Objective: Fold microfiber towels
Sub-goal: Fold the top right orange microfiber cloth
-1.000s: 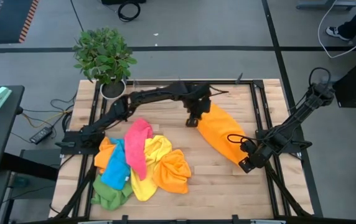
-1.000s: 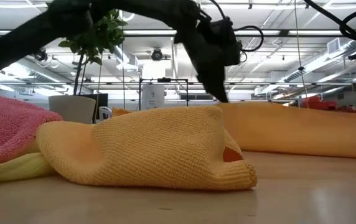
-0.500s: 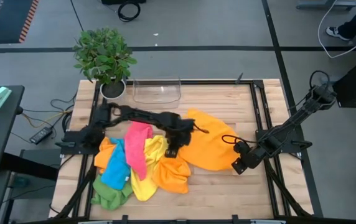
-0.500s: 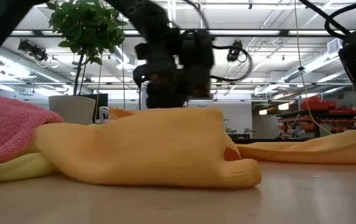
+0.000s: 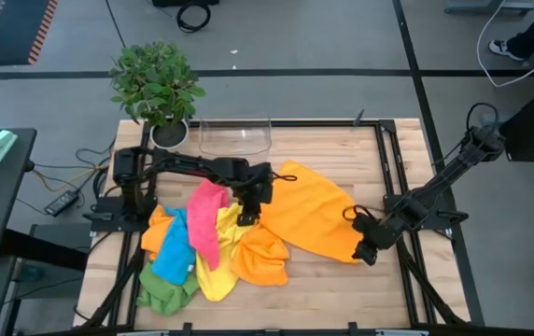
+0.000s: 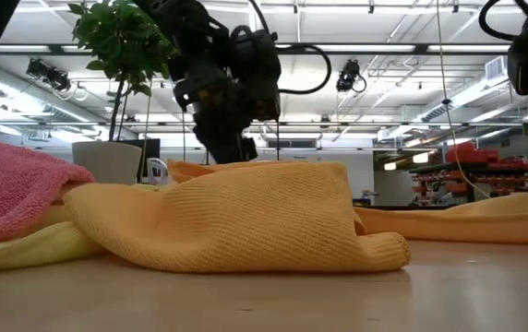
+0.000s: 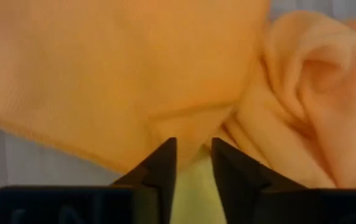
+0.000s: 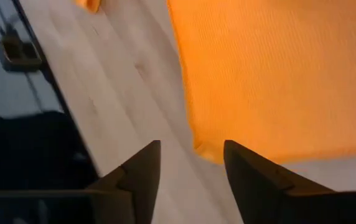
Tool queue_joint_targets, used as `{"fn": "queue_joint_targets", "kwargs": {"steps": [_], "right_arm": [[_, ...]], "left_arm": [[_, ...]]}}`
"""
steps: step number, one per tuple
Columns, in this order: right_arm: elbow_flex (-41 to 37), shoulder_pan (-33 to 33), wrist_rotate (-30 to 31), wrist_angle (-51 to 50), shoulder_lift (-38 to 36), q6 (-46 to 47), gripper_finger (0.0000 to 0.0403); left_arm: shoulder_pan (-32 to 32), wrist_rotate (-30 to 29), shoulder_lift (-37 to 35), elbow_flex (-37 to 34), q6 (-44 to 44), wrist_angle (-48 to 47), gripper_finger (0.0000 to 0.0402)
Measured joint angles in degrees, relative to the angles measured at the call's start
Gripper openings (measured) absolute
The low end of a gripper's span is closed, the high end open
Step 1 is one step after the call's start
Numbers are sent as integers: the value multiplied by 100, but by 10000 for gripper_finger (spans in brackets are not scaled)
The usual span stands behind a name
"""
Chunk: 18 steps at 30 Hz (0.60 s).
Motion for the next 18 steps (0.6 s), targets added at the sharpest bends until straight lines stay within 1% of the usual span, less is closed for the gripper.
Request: {"fn": "queue_joint_targets", "kwargs": {"steps": [2, 5, 9, 12, 15, 16, 18], "right_arm": [[-2, 111, 192, 1, 73, -416, 197], [-4, 287, 310, -10, 189, -773, 205], [-4, 642, 313, 10, 344, -868, 207], [-4, 866, 322, 60, 427, -884, 207], [-4, 1051, 473, 147, 472, -973, 207], [-4, 1112, 541, 139, 466, -1025, 207], [-4, 1230, 747, 176, 466, -1199, 207]], "left_arm": [[-2, -1, -51, 20, 150, -53, 152], [10, -2, -91, 21, 341, -60, 184], [99, 2, -98, 14, 372, -88, 212], [263, 105, 24, 15, 7, 151, 218], [439, 719, 259, 12, -342, 274, 214], [463, 795, 339, 19, -368, 368, 212], [467, 791, 466, 14, -380, 261, 206]]}}
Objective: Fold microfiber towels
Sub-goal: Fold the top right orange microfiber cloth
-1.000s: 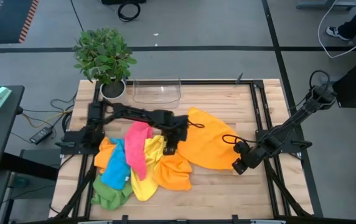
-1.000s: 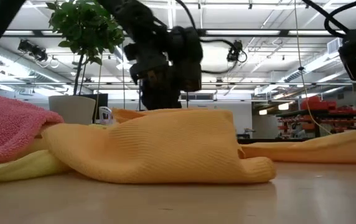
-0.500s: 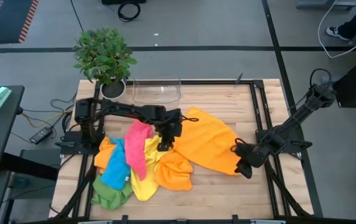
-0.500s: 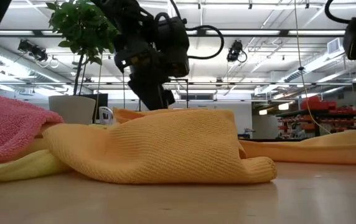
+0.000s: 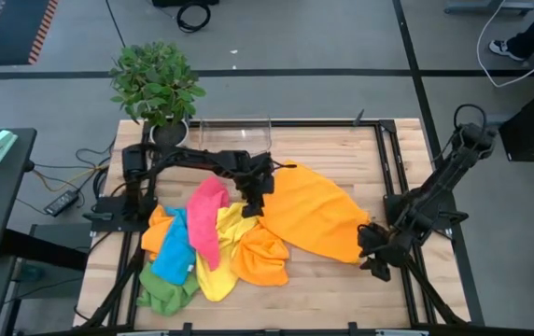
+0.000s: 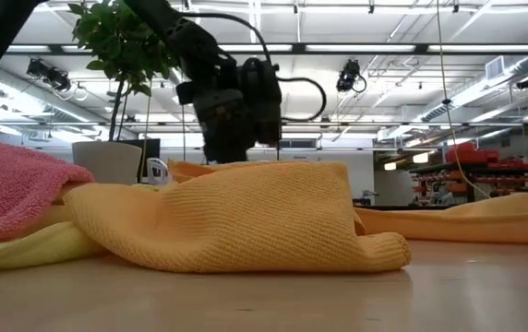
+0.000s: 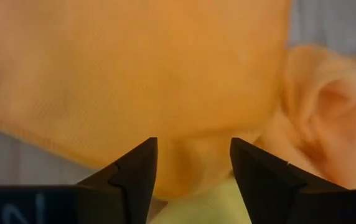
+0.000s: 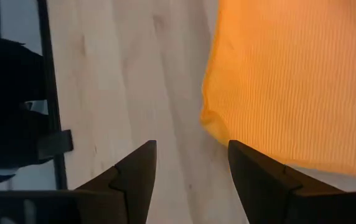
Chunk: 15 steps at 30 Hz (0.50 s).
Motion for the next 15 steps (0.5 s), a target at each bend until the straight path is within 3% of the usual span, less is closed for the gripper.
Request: {"fn": "queue_joint_targets", "kwargs": {"steps": [6, 15], "right_arm": [[0, 340, 751, 49, 0, -892, 207], [0, 528, 783, 154, 103, -1322, 207]], "left_arm": [[-87, 35, 186, 7, -110, 122, 199], [-152, 42, 178, 2, -262, 190, 169]]}}
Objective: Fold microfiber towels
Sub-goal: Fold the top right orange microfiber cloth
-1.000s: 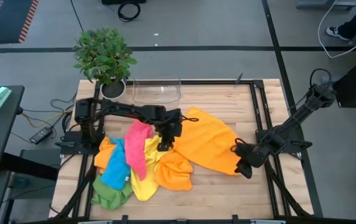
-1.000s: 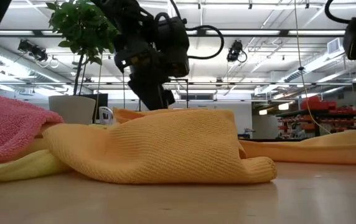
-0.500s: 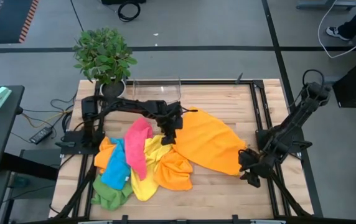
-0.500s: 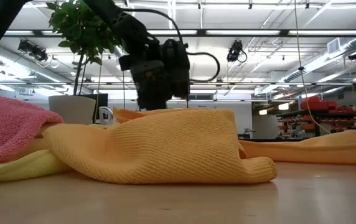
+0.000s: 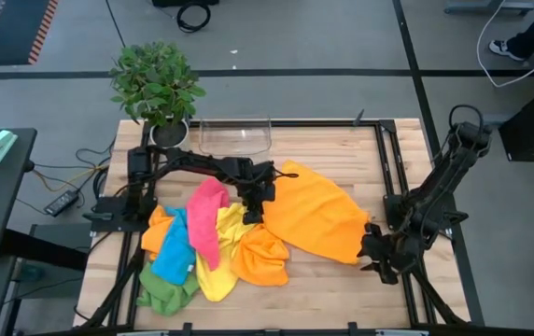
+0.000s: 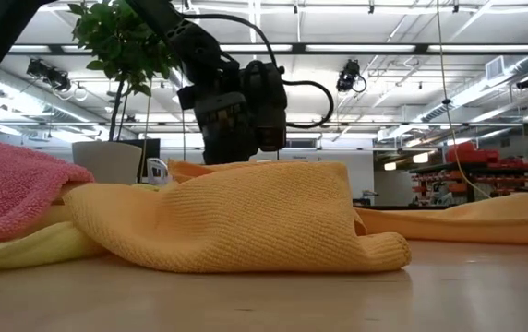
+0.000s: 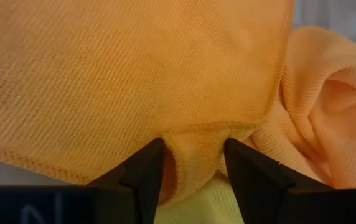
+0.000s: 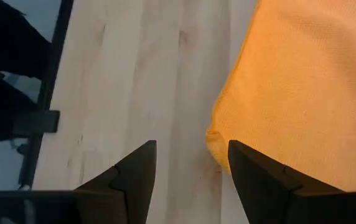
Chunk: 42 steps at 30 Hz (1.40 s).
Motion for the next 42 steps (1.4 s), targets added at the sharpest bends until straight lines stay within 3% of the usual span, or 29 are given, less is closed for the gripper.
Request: {"fn": "queue_joint_targets", "kwargs": {"steps": [6, 12, 18, 26, 30, 34, 42], "right_arm": [[0, -18, 32, 101, 601, -393, 207], [0, -169, 45, 302, 1282, 144, 205], [-2, -209, 125, 448, 1415, 818, 155], [-2, -204, 214, 408, 851, 1069, 12], [28, -249, 214, 111, 170, 1314, 8], [444, -372, 401, -976, -711, 1449, 5], [2297, -1150, 1910, -4005, -2019, 584, 4]], "left_arm": [[122, -2, 0, 0, -10, 4, 136], [169, -4, 0, 0, -13, 23, 109], [169, 156, -2, 0, -9, 39, 75], [261, 205, -253, 0, 0, 50, 9], [423, 212, -650, 0, -51, 47, 10], [647, 225, -1342, 0, -280, 146, 8], [1019, -40, -2627, 4, -1409, 1804, 7]]}}
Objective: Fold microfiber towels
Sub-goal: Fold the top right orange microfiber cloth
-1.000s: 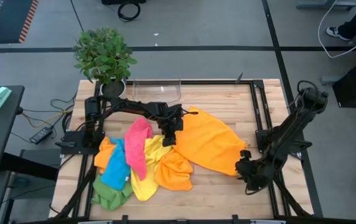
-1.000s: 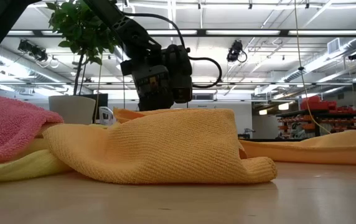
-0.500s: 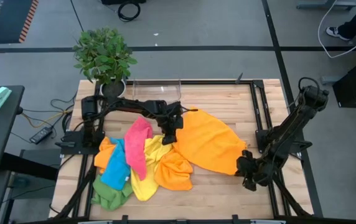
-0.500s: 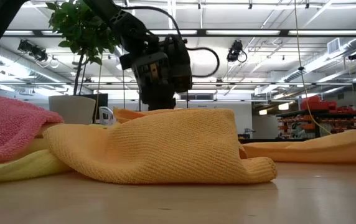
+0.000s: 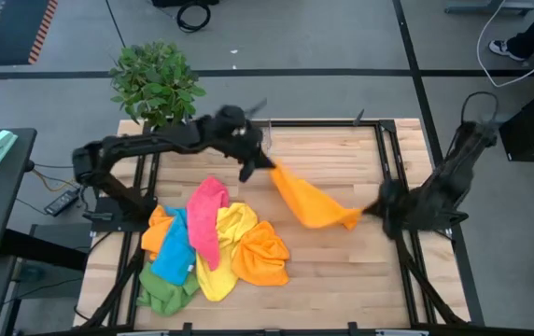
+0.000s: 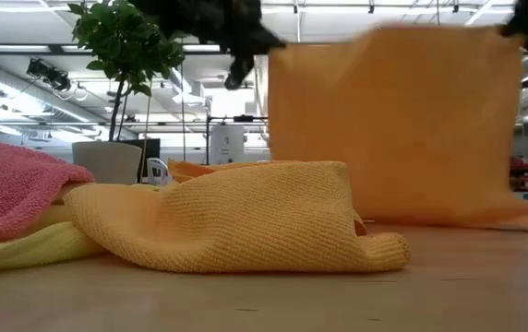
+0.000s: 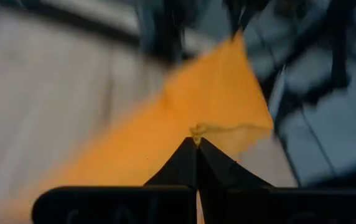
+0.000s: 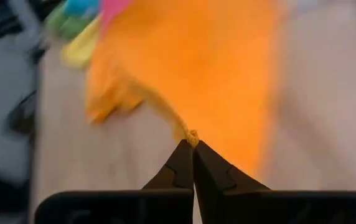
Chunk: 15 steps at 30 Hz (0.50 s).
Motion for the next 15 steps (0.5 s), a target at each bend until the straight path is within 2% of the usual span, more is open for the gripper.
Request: {"fn": "queue_joint_targets", "kwargs": {"steps": [3, 6, 8, 10, 12, 15], "right_arm": [[813, -493, 647, -1087, -133, -571, 3], [1510, -1061, 1327, -1886, -161, -1271, 3], [1912, -1440, 1844, -2079, -164, -1850, 3], [2291, -1744, 2187, -2033, -160, -2569, 3], [2625, -1954, 2247, -1953, -142, -3118, 3], [2826, -2067, 1910, -1958, -147, -3154, 3]], "left_arm": [[24, -679, -198, 4, -420, 869, 6], [25, -1342, -216, 4, -599, 1193, 6], [57, -1747, -154, 4, -626, 1182, 6], [133, -1864, -69, 2, -678, 1284, 5], [189, -1889, -14, -7, -702, 1539, 5], [204, -1863, -16, 3, -655, 1716, 5]]}}
